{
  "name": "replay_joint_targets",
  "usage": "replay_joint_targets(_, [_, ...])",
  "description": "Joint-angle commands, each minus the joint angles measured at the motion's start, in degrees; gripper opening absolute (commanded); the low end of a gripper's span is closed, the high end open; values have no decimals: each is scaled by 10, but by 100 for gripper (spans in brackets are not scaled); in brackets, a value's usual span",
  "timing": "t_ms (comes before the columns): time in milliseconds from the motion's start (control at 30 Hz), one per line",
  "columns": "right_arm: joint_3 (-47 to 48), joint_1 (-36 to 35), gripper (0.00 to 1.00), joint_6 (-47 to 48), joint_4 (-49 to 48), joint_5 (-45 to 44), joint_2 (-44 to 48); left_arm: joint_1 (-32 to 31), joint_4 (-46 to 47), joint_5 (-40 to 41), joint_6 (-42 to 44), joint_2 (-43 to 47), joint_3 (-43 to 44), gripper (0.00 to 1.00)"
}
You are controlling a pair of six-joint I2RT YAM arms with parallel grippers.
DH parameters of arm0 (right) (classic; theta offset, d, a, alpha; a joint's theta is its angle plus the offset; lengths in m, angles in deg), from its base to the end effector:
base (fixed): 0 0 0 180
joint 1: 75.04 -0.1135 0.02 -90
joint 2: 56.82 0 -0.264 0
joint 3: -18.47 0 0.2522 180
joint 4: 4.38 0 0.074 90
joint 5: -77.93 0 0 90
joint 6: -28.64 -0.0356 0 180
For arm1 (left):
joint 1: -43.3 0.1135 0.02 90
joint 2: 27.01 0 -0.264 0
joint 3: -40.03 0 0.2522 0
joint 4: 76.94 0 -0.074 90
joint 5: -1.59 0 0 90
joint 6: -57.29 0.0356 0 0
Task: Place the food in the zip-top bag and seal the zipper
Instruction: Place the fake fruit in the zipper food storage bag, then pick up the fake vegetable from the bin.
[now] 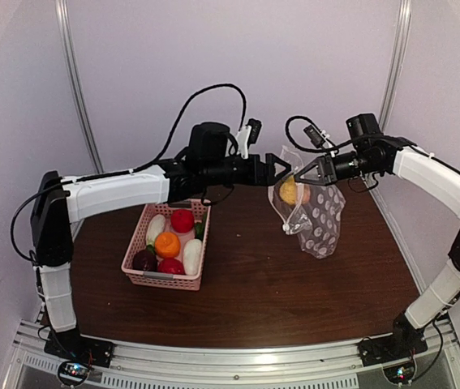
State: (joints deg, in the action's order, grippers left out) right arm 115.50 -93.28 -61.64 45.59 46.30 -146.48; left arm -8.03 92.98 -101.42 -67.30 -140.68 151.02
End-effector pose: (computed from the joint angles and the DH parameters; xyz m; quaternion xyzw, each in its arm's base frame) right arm 0.3104 0.1342 0.3471 -0.3184 0.7590 0.4972 0.2745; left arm 0.2961 -0.3828 0.3195 0.1830 0.7577 -0.4874 0.3935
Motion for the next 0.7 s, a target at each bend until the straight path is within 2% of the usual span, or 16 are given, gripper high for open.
replay_joint_targets(0, [-4, 17, 0, 3, -16, -22, 7, -11, 21, -19, 33, 45, 14, 93])
replay_joint_targets(167, [9, 50, 0, -14, -14, -15, -1, -11, 3, -32, 67, 77, 2, 92])
replay_joint_targets(267, [45, 93, 0, -14, -3, 10, -5, -11, -30, 9, 101, 118, -31, 92])
replay_joint_targets(333, [52, 113, 0, -15, -9, -1, -2, -9, -92, 48, 124, 140, -46, 92])
replay_joint_targets(400, [92, 123, 0, 22, 33, -66, -14, -3, -162, 92, 148, 155, -48, 92])
replay_joint_targets(500, [225, 139, 0, 105, 156, -141, -64, 5, -257, 158, 174, 179, -58, 92])
replay_joint_targets(567, [300, 126, 0, 153, 218, -226, -105, 13, -304, 191, 182, 191, -78, 92])
replay_joint_targets(667, [396, 102, 0, 250, 340, -302, -179, 27, -352, 229, 185, 210, -106, 91])
